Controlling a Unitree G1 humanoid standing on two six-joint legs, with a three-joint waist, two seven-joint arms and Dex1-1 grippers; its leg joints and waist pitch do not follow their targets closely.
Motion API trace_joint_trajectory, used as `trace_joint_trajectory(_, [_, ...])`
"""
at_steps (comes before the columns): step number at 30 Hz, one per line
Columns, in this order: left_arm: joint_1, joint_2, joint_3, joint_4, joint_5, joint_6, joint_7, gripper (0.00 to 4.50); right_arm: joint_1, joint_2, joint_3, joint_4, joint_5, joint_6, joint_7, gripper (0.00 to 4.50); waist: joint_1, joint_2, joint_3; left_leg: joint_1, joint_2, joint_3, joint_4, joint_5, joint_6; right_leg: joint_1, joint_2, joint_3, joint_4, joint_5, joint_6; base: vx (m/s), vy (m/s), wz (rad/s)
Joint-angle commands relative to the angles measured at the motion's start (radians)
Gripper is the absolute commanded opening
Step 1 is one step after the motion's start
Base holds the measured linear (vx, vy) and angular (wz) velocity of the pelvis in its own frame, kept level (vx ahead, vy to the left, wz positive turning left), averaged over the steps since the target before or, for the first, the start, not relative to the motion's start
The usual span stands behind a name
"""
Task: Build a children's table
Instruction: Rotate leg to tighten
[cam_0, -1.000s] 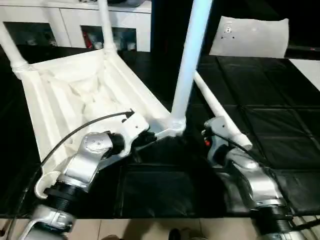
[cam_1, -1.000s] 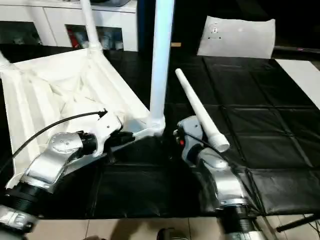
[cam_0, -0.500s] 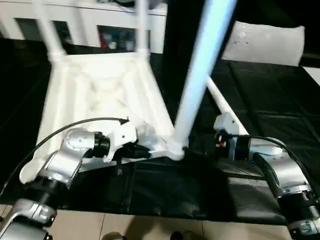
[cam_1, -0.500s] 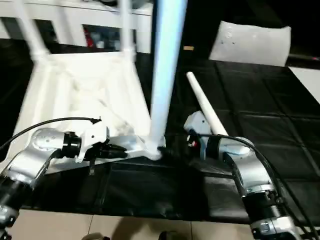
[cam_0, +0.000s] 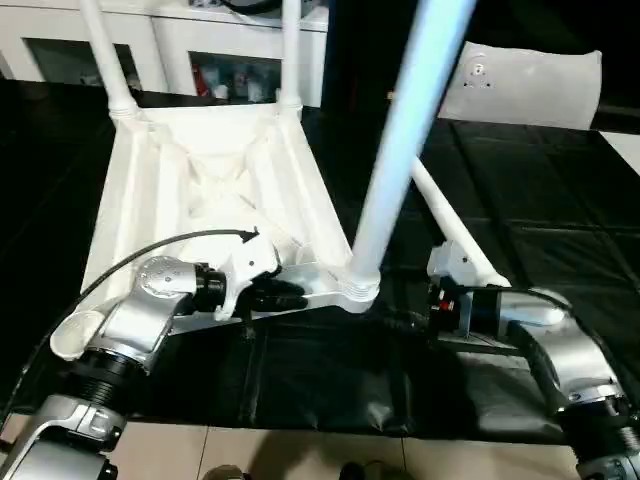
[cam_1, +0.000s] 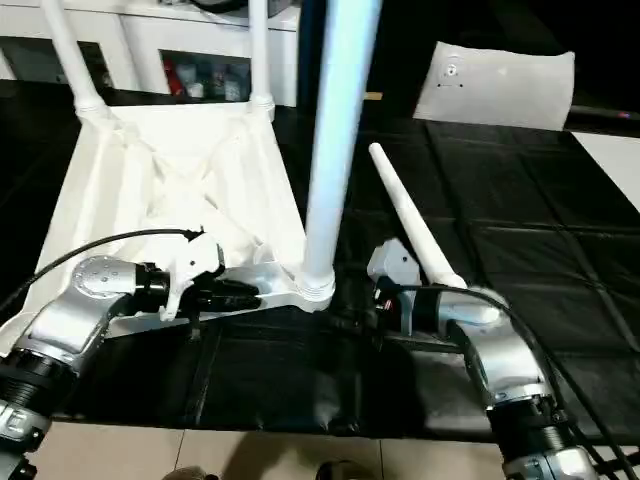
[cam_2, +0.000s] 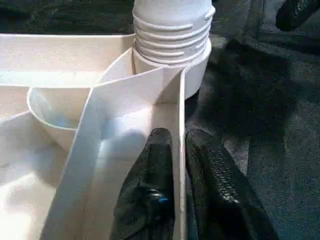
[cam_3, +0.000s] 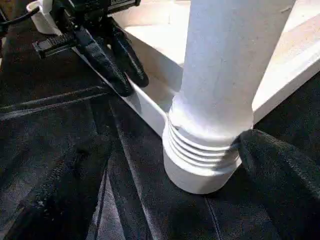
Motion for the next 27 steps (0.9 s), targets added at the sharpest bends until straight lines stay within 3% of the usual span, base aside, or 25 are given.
trace_joint_trajectory(1, [-0.003,0.010,-0.008,-0.016,0.014,0.028,0.006,0.90,0.008,0.003,-0.006,-0.035,0.009,-0.006,-0.006,4.50,-0.001,0.007,-0.071,-0.006,0.024,0.003,-0.070,-0.140,0.066,0.064,-0.066,0.045,-0.077,-0.323,-0.173,0.000,0.000,0.00])
trace_joint_trajectory(15, [-0.034,0.024,-0.053,0.026,0.063,0.064,-0.009,0.90,0.009,0.007,0.000,-0.032,0.002,-0.016,-0.020,4.50,-0.007,0.013,-0.071,-0.005,0.025,0.002,-0.071,-0.145,0.061,0.065,-0.066,0.045,-0.075,-0.293,-0.192,0.000,0.000,0.00])
trace_joint_trajectory(16, [-0.037,0.027,-0.063,0.029,0.072,0.064,-0.016,0.75,0.011,0.003,0.002,-0.032,-0.001,-0.020,-0.020,4.50,-0.006,0.017,-0.071,-0.005,0.025,0.001,-0.071,-0.147,0.060,0.065,-0.066,0.045,-0.075,-0.295,-0.193,0.000,0.000,0.00])
trace_joint_trajectory(23, [-0.051,0.024,-0.072,0.045,0.071,0.059,-0.023,0.13,0.003,-0.001,0.003,-0.021,0.000,-0.028,-0.022,4.50,-0.006,0.015,-0.073,-0.004,0.025,0.001,-0.071,-0.155,0.058,0.066,-0.066,0.044,-0.076,-0.307,-0.191,0.000,0.000,0.00])
trace_joint_trajectory(27, [-0.054,0.028,-0.087,0.056,0.086,0.021,-0.036,0.07,-0.004,-0.002,0.005,-0.013,-0.001,-0.032,-0.019,4.50,-0.005,0.011,-0.075,-0.005,0.024,0.002,-0.069,-0.144,0.063,0.067,-0.067,0.045,-0.076,-0.301,-0.190,0.000,0.000,0.00])
